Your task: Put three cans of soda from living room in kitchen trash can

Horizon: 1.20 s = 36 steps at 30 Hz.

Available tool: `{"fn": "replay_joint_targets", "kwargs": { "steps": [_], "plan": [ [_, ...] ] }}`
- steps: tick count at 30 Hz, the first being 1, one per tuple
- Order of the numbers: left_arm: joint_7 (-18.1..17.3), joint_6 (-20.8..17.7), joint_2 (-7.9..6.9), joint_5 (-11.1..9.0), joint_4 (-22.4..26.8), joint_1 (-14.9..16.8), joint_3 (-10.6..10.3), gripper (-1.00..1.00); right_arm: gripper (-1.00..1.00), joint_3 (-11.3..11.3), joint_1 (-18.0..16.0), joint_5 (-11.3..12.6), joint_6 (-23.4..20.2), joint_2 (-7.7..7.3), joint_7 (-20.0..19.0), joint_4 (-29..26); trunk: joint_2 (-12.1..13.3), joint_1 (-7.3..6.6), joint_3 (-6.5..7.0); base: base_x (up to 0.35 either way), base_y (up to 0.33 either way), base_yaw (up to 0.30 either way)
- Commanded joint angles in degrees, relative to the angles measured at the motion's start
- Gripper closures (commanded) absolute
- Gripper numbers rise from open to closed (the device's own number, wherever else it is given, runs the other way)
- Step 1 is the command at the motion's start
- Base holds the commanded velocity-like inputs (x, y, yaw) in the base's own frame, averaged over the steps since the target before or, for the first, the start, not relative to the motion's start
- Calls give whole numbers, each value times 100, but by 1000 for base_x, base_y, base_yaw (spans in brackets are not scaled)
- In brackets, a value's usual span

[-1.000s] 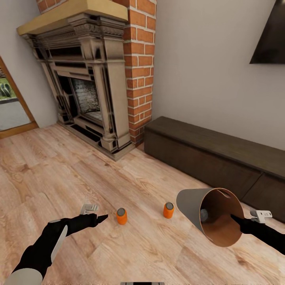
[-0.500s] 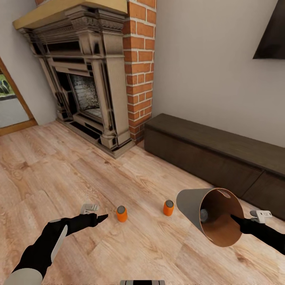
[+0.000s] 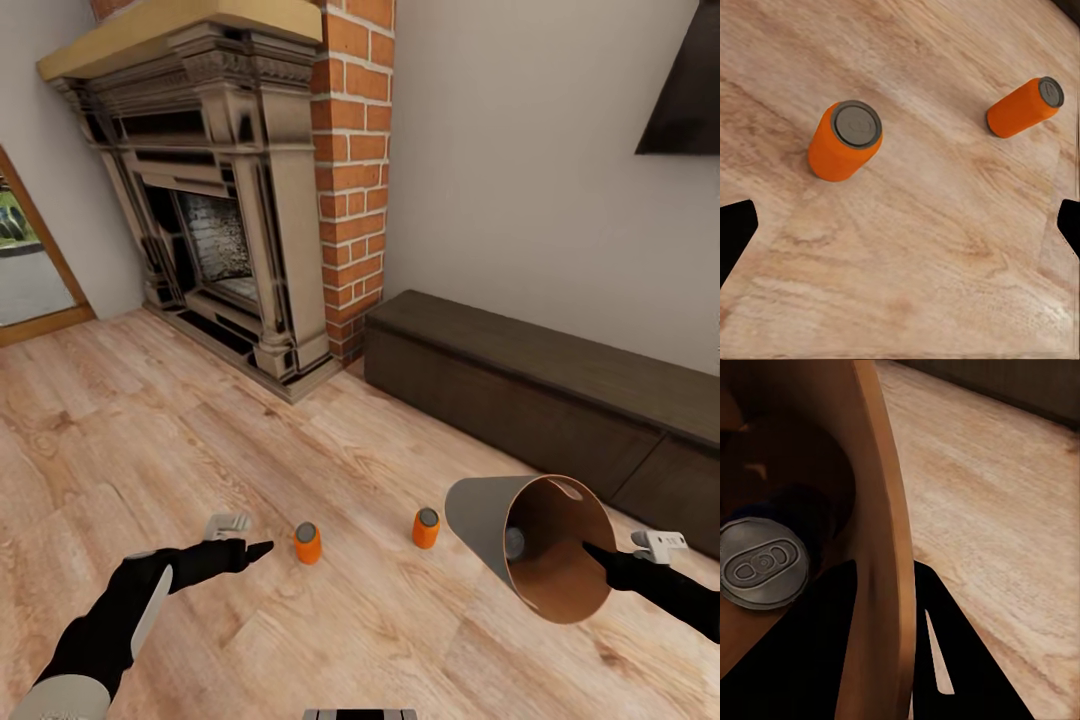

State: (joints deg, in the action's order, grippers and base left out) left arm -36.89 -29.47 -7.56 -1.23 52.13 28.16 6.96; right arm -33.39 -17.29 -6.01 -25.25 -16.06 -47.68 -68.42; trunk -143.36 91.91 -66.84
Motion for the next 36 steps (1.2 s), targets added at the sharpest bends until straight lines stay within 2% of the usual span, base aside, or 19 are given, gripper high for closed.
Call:
{"fn": "replay_joint_targets", "kwargs": {
  "steps": [1,10,36],
  "plan": [
    [1,-122,10,4,-1,31,-1,-100,100,-1,-3,65,-27,3,-22,-5,1,-3,14,0,0,0],
    [-11,-335,25,9,-1,82,-5,-100,100,0,-3,65,-30,7,-22,-5,43,-41,131,0,0,0],
    [-34,-358,26,9,-1,88,-4,-100,100,17,-3,39,-32,7,-22,-5,1085,-612,368,0,0,0]
  ]
}}
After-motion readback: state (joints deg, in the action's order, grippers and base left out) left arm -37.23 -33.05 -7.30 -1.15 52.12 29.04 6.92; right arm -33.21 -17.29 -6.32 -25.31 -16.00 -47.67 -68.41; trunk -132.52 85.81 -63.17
